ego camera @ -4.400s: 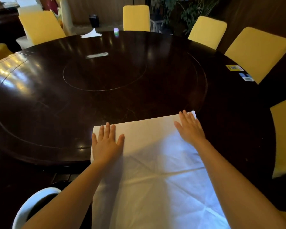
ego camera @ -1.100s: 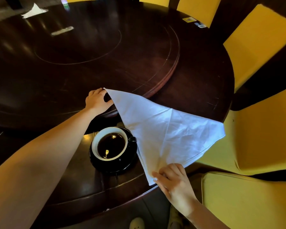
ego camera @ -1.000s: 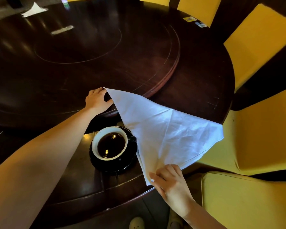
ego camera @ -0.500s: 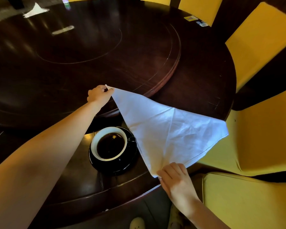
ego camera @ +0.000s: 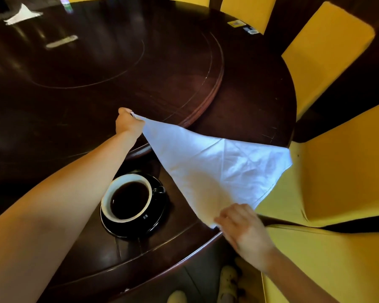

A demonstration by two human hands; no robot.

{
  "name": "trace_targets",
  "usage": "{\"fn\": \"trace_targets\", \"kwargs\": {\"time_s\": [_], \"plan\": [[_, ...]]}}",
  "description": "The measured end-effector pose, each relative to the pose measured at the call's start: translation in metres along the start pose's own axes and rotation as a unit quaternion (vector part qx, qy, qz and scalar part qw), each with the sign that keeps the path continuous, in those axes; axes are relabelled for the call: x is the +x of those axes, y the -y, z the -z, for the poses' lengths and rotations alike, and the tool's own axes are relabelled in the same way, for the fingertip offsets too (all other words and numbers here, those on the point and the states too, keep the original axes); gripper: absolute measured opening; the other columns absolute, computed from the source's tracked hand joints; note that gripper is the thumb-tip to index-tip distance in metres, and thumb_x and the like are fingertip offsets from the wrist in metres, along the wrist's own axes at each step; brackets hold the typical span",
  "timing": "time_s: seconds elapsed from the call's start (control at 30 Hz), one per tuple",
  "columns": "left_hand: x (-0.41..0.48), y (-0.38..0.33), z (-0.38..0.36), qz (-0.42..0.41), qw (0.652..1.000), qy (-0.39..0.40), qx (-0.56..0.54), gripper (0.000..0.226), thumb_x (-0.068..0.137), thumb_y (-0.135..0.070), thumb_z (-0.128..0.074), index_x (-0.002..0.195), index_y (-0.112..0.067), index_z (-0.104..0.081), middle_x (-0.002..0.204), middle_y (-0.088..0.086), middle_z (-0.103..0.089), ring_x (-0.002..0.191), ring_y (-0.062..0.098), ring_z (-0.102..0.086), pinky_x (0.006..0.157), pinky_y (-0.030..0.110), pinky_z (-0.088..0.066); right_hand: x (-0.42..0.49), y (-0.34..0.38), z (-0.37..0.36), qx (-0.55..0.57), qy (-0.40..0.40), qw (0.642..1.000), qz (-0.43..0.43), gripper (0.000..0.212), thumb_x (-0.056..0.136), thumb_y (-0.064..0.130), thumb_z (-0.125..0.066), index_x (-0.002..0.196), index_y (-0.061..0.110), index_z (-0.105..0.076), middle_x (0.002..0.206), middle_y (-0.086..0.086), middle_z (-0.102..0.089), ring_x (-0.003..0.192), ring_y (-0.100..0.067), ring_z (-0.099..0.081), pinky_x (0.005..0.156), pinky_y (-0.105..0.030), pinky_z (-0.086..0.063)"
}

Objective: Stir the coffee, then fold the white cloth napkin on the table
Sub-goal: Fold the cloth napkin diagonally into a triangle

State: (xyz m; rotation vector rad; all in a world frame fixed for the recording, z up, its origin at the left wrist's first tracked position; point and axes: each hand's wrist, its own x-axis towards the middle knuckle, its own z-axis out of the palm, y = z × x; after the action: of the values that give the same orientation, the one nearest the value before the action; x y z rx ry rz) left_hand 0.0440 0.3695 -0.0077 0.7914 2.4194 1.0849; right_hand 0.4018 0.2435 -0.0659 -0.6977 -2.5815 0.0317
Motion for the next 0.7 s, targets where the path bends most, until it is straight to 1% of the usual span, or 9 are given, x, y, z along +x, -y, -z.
{"fn": "trace_targets", "kwargs": {"time_s": [0.1,0.2,0.27,0.33,0.4,0.5,0.53,0.6,0.7], "plan": [[0.003,-0.005,0.0,0.003,1.0,-0.01,-0.028,0.039,0.083,-0.007,-0.056,0.12,-0.011,-0.043,0.117,0.016,-0.056,0.088,0.025,-0.057,0.078,0.043,-0.056,-0.014,0.015,-0.018,0.044,0.05,0.997,-0.047,0.012,0.082,0.019,-0.057,0.091,0.019,-0.064,0.088,-0.001,-0.064,0.082,-0.018,-0.055,0.08,-0.026,-0.037],[-0.004,-0.019,0.004,0.011,0.999,-0.033,-0.016,0.047,0.084,-0.011,-0.058,0.129,-0.01,-0.041,0.129,0.013,-0.049,0.108,0.027,-0.056,0.087,0.037,-0.051,-0.014,0.019,-0.021,0.111,0.064,0.983,-0.132,0.013,0.084,0.027,-0.054,0.095,0.024,-0.06,0.091,0.004,-0.062,0.089,-0.01,-0.047,0.086,-0.022,-0.037],[-0.025,-0.032,0.015,0.001,0.998,-0.043,-0.035,0.05,0.084,-0.016,-0.061,0.131,-0.011,-0.042,0.133,0.011,-0.044,0.112,0.025,-0.053,0.087,0.03,-0.047,-0.011,0.02,-0.016,0.162,0.084,0.969,-0.164,0.016,0.082,0.032,-0.055,0.097,0.025,-0.057,0.093,0.005,-0.059,0.092,-0.007,-0.044,0.086,-0.018,-0.037],[-0.066,-0.031,0.026,-0.058,0.995,-0.038,-0.068,0.043,0.084,-0.017,-0.062,0.125,-0.012,-0.051,0.127,0.008,-0.05,0.104,0.02,-0.056,0.082,0.025,-0.044,-0.011,0.019,-0.011,0.204,0.107,0.955,-0.188,0.021,0.081,0.037,-0.055,0.1,0.027,-0.056,0.097,0.008,-0.056,0.095,-0.002,-0.042,0.086,-0.013,-0.037],[-0.127,-0.011,0.031,-0.143,0.987,-0.015,-0.065,0.029,0.084,-0.016,-0.061,0.113,-0.014,-0.06,0.112,0.004,-0.059,0.095,0.016,-0.059,0.078,0.023,-0.044,-0.013,0.017,-0.007,0.244,0.111,0.943,-0.198,0.023,0.082,0.037,-0.053,0.103,0.026,-0.056,0.102,0.01,-0.054,0.098,0.0,-0.044,0.088,-0.012,-0.039],[-0.236,0.038,0.029,-0.267,0.96,0.075,-0.039,0.011,0.086,-0.017,-0.057,0.093,-0.017,-0.065,0.087,-0.004,-0.06,0.077,0.004,-0.054,0.066,0.016,-0.041,-0.013,0.014,-0.003,0.269,0.087,0.939,-0.196,0.013,0.085,0.028,-0.052,0.091,0.02,-0.06,0.096,0.011,-0.056,0.093,-0.004,-0.05,0.082,-0.016,-0.044],[-0.262,0.057,0.022,-0.288,0.952,0.102,-0.011,0.013,0.085,-0.021,-0.055,0.089,-0.018,-0.067,0.085,-0.005,-0.061,0.078,0.005,-0.054,0.068,0.017,-0.042,-0.013,0.014,-0.004,0.267,0.075,0.94,-0.197,0.012,0.085,0.026,-0.052,0.087,0.019,-0.062,0.093,0.01,-0.057,0.091,-0.004,-0.05,0.08,-0.017,-0.043],[-0.294,0.093,0.008,-0.317,0.935,0.148,0.067,0.021,0.084,-0.028,-0.05,0.092,-0.022,-0.068,0.088,-0.01,-0.062,0.086,0.007,-0.054,0.075,0.021,-0.045,-0.012,0.014,-0.006,0.256,0.062,0.944,-0.199,0.014,0.085,0.026,-0.053,0.085,0.017,-0.064,0.091,0.008,-0.059,0.089,-0.004,-0.049,0.078,-0.015,-0.043],[-0.309,0.12,-0.006,-0.351,0.91,0.167,0.145,0.026,0.085,-0.033,-0.047,0.102,-0.028,-0.066,0.097,-0.013,-0.059,0.091,0.006,-0.049,0.075,0.025,-0.05,-0.013,0.017,-0.01,0.231,0.05,0.951,-0.199,0.016,0.085,0.027,-0.054,0.085,0.017,-0.067,0.089,0.004,-0.061,0.088,-0.005,-0.048,0.077,-0.013,-0.042]]}}
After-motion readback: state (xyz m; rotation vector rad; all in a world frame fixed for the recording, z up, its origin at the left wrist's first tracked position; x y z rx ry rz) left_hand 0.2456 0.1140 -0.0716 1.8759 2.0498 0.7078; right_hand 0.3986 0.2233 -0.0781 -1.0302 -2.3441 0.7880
